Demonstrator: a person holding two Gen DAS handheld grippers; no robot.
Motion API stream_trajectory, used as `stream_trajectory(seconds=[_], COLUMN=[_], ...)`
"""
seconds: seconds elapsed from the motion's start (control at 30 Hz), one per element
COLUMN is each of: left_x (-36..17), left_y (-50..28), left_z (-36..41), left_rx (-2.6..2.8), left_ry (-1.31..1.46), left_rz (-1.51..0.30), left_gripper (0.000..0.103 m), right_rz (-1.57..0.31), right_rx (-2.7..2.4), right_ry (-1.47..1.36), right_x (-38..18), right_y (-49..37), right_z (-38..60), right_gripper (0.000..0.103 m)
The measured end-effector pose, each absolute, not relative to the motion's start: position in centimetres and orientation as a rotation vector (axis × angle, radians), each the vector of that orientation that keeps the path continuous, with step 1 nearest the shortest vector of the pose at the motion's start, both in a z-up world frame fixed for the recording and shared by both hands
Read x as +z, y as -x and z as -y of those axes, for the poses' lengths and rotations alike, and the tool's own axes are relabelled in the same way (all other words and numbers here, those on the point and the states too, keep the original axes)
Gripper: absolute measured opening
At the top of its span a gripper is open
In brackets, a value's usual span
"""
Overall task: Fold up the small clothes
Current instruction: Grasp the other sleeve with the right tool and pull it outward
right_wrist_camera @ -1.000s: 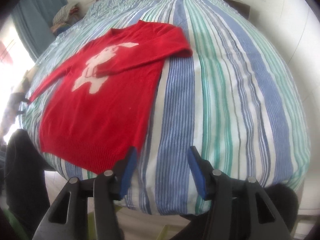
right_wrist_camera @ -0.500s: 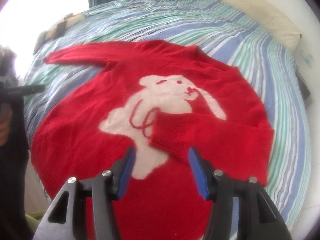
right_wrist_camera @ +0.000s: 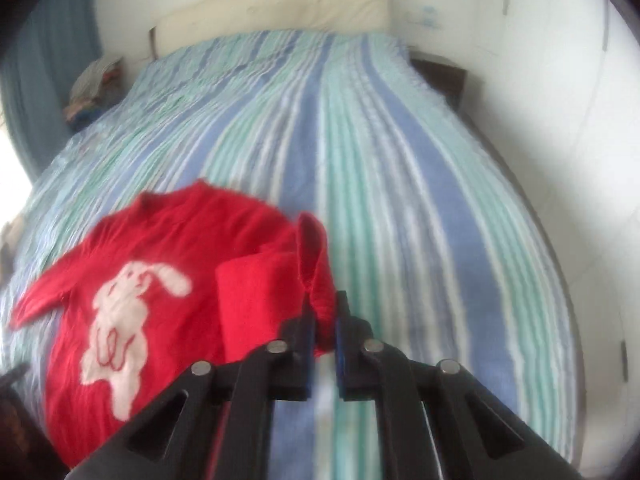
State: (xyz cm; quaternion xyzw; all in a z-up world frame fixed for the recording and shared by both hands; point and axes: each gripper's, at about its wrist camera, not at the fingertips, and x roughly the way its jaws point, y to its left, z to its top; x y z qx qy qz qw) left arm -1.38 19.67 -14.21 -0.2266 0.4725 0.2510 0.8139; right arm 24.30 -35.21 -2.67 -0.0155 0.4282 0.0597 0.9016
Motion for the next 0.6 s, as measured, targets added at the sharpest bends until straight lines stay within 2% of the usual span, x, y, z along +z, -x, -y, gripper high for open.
stream_trajectory(seconds=[0.1, 0.2, 0.6], left_x=[-14.3, -14.5, -14.7], left_y=[1.1, 0.8, 1.5], left_z=[-19.1, -18.6, -18.2], left_rx=[0.532, 0.531, 0.555], left_ry=[0.462, 0.435, 0.388], left_rz=[-1.016, -1.032, -1.044], left_gripper=[0.088, 0.088, 0.088], right_rz=[-0.9, -0.957, -1.079], right_rx=[-0.087, -0.19, -0.294], right_ry=[-0.088, -0.149, -0.371], right_x=[-2.4, -4.8, -13.6], right_y=[-24.2, -23.4, -20.6], right_z=[45.2, 50.9, 56.2], right_gripper=[0.008, 0.008, 0.007])
